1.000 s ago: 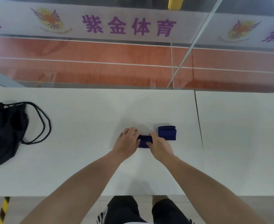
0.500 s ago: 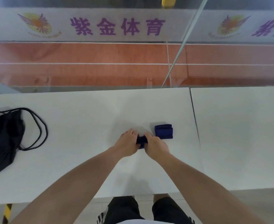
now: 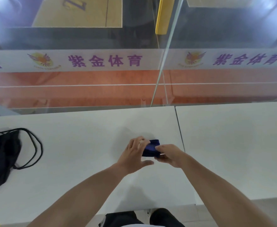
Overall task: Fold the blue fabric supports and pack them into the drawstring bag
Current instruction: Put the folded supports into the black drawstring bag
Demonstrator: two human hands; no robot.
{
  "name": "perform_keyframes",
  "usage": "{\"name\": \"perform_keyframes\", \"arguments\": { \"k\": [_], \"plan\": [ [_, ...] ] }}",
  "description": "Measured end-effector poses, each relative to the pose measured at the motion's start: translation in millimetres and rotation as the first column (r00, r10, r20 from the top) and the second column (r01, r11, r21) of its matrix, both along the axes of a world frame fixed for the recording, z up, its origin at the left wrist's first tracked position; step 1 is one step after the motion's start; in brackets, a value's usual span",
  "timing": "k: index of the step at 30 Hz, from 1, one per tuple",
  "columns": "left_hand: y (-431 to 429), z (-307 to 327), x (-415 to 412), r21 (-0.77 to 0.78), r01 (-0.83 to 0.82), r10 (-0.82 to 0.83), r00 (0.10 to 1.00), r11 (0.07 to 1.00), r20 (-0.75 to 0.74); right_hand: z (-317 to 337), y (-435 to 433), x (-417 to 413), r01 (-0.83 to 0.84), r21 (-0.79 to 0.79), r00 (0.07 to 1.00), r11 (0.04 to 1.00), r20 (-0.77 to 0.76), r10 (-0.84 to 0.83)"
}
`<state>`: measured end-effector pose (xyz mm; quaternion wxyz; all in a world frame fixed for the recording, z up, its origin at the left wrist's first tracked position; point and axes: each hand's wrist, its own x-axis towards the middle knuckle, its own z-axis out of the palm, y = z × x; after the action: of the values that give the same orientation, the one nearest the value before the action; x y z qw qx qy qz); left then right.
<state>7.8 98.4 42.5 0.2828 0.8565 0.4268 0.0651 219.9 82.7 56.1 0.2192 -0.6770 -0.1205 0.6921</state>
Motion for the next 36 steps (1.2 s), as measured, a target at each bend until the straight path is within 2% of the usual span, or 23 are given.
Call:
{"name": "perform_keyframes", "arguments": {
  "k": [1, 2, 3, 4, 5, 8, 10, 17, 20, 24, 28, 32, 36],
  "plan": [
    [-2.5, 1.4, 4.9, -0.156, -0.145, 0.151, 0.988, 0.977, 0.031, -3.3, -0.4, 6.4, -0.009, 0.036, 1.000, 0.999, 0.001, 0.009],
    [-3.6, 2.3, 9.7, -0.334, -0.287, 0.319, 0.947, 0.898, 0.045, -5.2, -1.5, 11.2, -0.034, 0.072, 0.999, 0.997, 0.015, 0.033],
    [-3.4, 3.6, 14.4, -0.507, -0.387, 0.466, 0.884, 0.770, 0.032, -7.6, -3.1, 14.9, -0.065, 0.101, 0.997, 0.993, 0.042, 0.061],
    [-2.4, 1.8, 17.8, -0.628, -0.432, 0.559, 0.829, 0.647, 0.005, -9.5, -4.7, 17.7, -0.093, 0.123, 0.994, 0.988, 0.070, 0.085],
    [-1.0, -1.1, 19.8, -0.682, -0.444, 0.587, 0.809, 0.581, -0.027, -10.2, -5.9, 18.9, -0.120, 0.142, 0.989, 0.982, 0.098, 0.107],
    [0.7, -12.8, 24.2, -0.660, -0.453, 0.546, 0.834, 0.599, -0.077, -12.9, -7.0, 18.6, -0.189, 0.177, 0.968, 0.966, 0.196, 0.153],
    [1.7, -15.7, 31.3, -0.651, -0.479, 0.579, 0.812, 0.588, -0.074, -16.7, -5.3, 18.3, -0.232, 0.178, 0.941, 0.956, 0.288, 0.174],
    [19.3, -32.2, 49.9, -0.481, -0.580, 0.610, 0.784, 0.658, -0.110, -40.0, 18.7, 13.7, -0.438, 0.135, 0.772, 0.889, 0.563, 0.295],
    [25.0, -49.0, 53.1, -0.479, -0.613, 0.637, 0.759, 0.629, -0.134, -55.3, 25.3, 10.6, -0.489, 0.117, 0.703, 0.864, 0.640, 0.311],
    [30.1, -60.9, 54.9, -0.445, -0.578, 0.547, 0.810, 0.684, -0.210, -63.0, 26.9, 14.3, -0.624, 0.085, 0.652, 0.777, 0.605, 0.457],
    [26.6, -59.2, 53.7, -0.416, -0.520, 0.464, 0.854, 0.746, -0.236, -57.8, 29.4, 7.3, -0.566, 0.067, 0.716, 0.822, 0.535, 0.449],
    [25.4, -56.2, 48.1, -0.371, -0.388, 0.302, 0.915, 0.844, -0.270, -53.3, 32.6, -1.2, -0.543, -0.021, 0.720, 0.839, 0.501, 0.479],
    [29.8, -56.5, 30.8, -0.375, -0.258, 0.180, 0.956, 0.890, -0.230, -47.1, 24.6, -17.3, -0.515, -0.019, 0.732, 0.857, 0.509, 0.452]
  ]
}}
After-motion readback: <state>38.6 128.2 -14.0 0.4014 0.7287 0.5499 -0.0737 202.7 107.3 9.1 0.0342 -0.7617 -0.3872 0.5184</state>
